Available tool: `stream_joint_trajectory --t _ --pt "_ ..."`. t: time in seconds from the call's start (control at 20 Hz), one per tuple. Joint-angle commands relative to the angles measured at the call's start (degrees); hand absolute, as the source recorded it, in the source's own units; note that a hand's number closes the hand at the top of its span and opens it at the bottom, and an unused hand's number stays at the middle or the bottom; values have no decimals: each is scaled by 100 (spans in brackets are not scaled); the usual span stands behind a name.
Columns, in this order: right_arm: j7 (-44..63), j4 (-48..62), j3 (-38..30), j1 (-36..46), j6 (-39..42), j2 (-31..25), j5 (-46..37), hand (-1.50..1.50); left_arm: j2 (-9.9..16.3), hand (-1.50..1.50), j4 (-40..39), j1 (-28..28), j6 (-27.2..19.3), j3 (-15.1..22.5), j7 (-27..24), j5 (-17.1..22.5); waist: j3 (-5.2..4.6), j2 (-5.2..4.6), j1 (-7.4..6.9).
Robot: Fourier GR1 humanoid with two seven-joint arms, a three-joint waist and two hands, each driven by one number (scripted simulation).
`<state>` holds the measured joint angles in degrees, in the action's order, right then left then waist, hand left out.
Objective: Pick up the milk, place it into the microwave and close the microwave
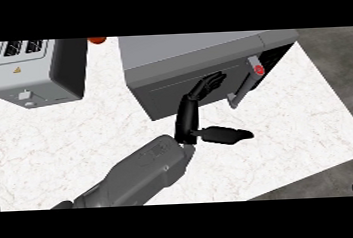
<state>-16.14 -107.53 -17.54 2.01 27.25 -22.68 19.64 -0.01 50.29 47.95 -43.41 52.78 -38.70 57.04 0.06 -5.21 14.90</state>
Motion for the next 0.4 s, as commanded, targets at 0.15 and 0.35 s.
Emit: stream_joint_trajectory --t 0.15,0.35 --pt "191 418 -106 260 187 -161 522 -150 1 -150 -497 356 -60 -301 -51 260 -10 -55 111" --pt "217 622 -173 367 326 -276 728 -150 1 -150 -551 345 -66 -330 -161 354 -3 -48 148"
